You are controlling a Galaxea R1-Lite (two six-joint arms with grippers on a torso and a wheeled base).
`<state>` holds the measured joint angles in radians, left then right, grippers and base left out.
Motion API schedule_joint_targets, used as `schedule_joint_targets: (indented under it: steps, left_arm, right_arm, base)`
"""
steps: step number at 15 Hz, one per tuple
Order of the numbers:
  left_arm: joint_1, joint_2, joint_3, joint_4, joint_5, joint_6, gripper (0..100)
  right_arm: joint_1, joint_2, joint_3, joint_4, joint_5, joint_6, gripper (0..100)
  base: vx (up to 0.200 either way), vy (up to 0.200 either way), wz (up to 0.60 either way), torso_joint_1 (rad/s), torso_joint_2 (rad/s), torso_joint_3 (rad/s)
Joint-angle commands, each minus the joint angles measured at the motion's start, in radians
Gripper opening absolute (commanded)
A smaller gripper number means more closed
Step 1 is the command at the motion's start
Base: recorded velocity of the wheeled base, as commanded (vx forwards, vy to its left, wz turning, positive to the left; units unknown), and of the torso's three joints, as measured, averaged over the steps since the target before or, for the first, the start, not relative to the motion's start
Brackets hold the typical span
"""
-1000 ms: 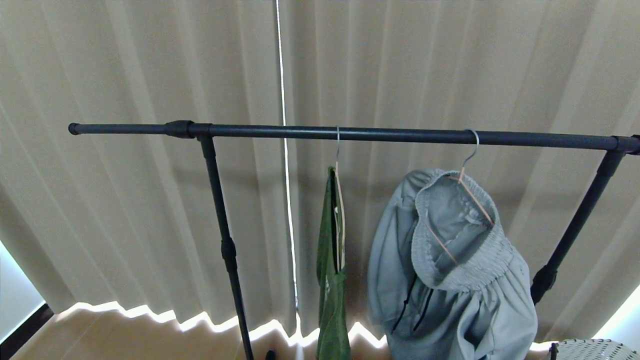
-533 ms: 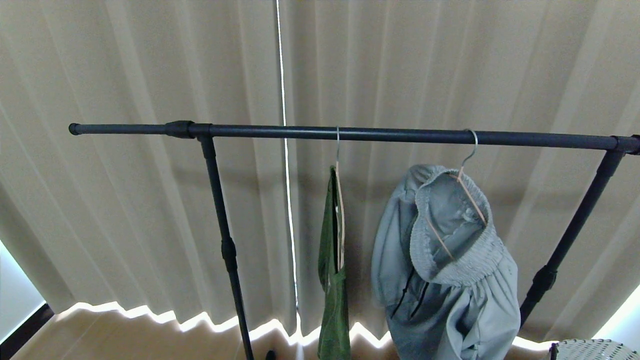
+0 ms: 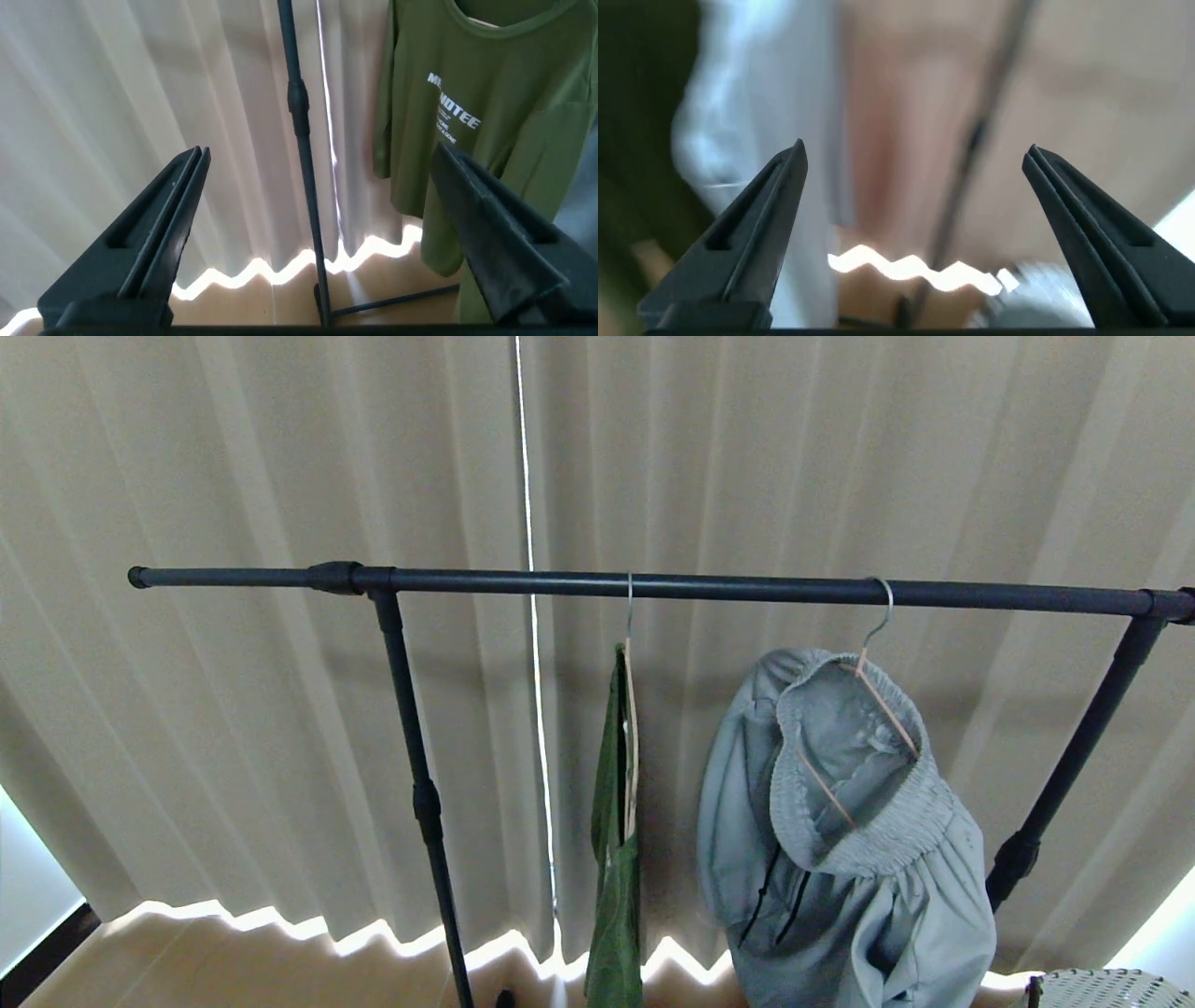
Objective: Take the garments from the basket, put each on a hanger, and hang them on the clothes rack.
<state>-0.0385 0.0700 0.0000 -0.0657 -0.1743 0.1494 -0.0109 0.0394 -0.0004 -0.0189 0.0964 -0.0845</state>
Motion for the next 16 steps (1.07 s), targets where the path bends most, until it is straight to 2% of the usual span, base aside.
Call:
schedule_joint_targets:
  steps: [1,2,3,5,16]
  left_arm:
    - [0.002,0.002,0.0,0.0,0.002,-0.005,100]
    - [0.009,-0.006,0.0,-0.002,0.025,-0.022,100]
    - [0.043,-0.07,0.0,-0.003,0.087,-0.076,100]
    - [0.042,-0.061,0.0,-0.022,0.187,-0.102,100]
    - [0.042,-0.061,0.0,-0.023,0.187,-0.111,100]
  right_arm:
    - [0.009,-0.038,0.0,-0.003,0.008,0.0,100]
    - [0.009,-0.038,0.0,-0.007,0.006,0.009,100]
    - [0.009,-0.038,0.0,-0.006,-0.029,0.031,100]
    - [0.009,-0.038,0.0,-0.004,-0.046,0.035,100]
    - [0.009,-0.038,0.0,-0.004,-0.05,0.037,100]
  base:
    - [0.0,0.0,0.0,0.0,0.0,0.0]
    - [0.0,0.0,0.0,0.0,0.0,0.0]
    - [0.0,0.0,0.0,0.0,0.0,0.0]
    - [0.0,0.0,0.0,0.0,0.0,0.0]
    - [0.0,0.0,0.0,0.0,0.0,0.0]
